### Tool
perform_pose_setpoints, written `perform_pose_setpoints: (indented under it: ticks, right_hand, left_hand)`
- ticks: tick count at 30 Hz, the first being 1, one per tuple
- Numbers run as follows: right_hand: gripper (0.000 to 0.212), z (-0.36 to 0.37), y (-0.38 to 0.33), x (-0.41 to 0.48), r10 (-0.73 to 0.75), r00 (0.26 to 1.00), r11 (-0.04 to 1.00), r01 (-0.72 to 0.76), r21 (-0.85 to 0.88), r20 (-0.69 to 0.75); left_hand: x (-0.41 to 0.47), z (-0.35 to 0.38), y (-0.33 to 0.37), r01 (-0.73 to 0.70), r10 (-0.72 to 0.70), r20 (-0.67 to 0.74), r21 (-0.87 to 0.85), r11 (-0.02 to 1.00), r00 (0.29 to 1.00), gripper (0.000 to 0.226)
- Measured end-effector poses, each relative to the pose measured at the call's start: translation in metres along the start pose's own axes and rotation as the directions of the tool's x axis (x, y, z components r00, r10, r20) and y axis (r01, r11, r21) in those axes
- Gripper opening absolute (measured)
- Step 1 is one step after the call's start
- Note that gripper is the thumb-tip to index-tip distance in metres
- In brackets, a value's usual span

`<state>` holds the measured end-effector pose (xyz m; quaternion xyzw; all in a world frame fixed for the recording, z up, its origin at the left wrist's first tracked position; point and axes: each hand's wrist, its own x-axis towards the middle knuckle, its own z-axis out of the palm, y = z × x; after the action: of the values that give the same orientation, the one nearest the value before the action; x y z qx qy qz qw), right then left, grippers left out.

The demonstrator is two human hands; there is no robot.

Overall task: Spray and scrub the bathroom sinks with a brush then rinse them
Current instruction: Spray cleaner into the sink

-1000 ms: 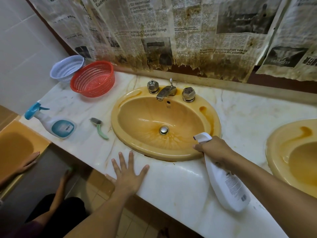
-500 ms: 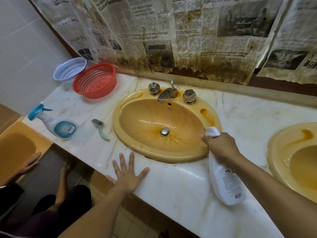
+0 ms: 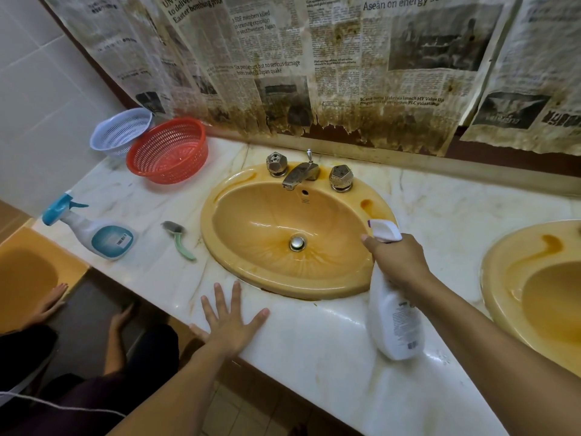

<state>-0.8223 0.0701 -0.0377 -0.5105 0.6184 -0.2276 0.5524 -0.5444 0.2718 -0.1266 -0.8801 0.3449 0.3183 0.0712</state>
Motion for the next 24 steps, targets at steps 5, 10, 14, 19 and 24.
perform_pose_setpoints:
  ticks: [5, 10, 14, 19, 24]
  right_hand:
    - [0.037, 0.005, -0.011, -0.002, -0.059, 0.985, 0.992, 0.039, 0.123, 0.162]
    - [0.03, 0.017, -0.01, -0.003, 0.006, 0.958, 0.999, -0.02, 0.047, 0.288]
    - [0.03, 0.013, -0.005, -0.002, 0.158, 0.893, 0.987, -0.128, -0.099, 0.421]
    - [0.033, 0.0, -0.005, -0.003, 0.234, 0.877, 0.947, -0.106, -0.305, 0.42]
    - [0.018, 0.011, 0.004, -0.009, 0.115, 0.964, 0.983, -0.076, -0.167, 0.238]
  left_hand:
    - [0.0, -0.001, -0.001, -0.001, 0.002, 0.009, -0.008, 1.0, 1.0, 0.108]
    - [0.0, -0.002, -0.001, 0.0, 0.001, 0.024, -0.011, 1.0, 1.0, 0.113]
    - [0.0, -0.004, -0.002, -0.007, 0.008, 0.042, -0.015, 1.0, 0.999, 0.119]
    - [0.0, -0.004, -0.003, -0.02, 0.021, 0.034, -0.039, 0.999, 0.999, 0.12]
    - [0.003, -0.001, -0.005, -0.021, 0.021, 0.012, -0.037, 0.999, 1.0, 0.121]
